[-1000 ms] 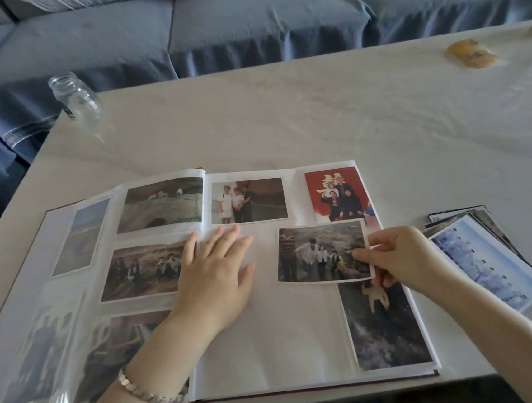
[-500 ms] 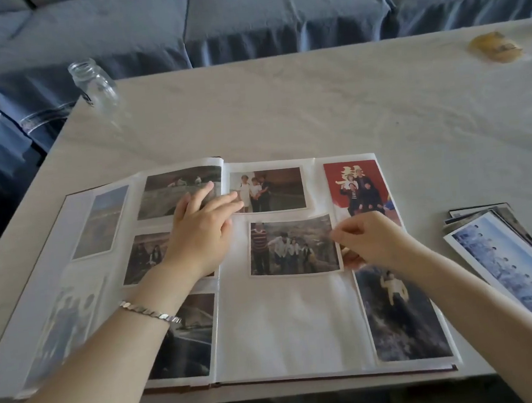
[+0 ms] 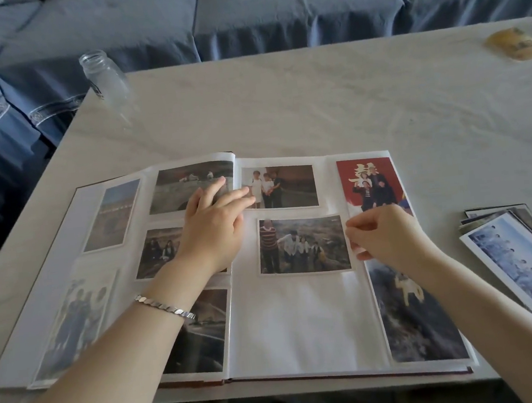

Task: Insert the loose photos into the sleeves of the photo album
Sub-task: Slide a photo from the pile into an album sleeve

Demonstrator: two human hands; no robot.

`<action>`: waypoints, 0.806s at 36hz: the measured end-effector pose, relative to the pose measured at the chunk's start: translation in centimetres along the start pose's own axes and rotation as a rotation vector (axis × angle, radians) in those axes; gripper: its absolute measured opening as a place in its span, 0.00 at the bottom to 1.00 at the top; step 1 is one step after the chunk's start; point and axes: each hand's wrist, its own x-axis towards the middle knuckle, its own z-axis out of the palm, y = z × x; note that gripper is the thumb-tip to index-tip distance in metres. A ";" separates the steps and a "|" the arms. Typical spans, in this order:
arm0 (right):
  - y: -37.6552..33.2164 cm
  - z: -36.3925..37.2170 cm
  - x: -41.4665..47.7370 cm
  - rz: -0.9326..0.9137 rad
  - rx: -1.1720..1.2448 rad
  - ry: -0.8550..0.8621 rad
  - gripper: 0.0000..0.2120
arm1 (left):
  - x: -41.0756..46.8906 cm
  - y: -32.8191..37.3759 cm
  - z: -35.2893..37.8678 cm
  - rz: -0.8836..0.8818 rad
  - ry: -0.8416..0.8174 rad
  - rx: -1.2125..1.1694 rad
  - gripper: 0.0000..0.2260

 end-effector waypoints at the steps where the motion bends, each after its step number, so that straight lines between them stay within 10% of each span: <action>1: -0.1 0.2 -0.1 0.016 0.033 -0.006 0.06 | 0.0 0.0 0.0 0.001 -0.001 0.000 0.17; 11: -2.1 1.2 0.1 0.195 0.104 -0.161 0.06 | -0.1 -0.1 0.3 0.008 0.026 -0.005 0.17; 29: -1.1 2.1 -0.6 0.044 0.042 0.044 0.06 | 0.0 0.1 0.1 0.005 0.016 0.002 0.17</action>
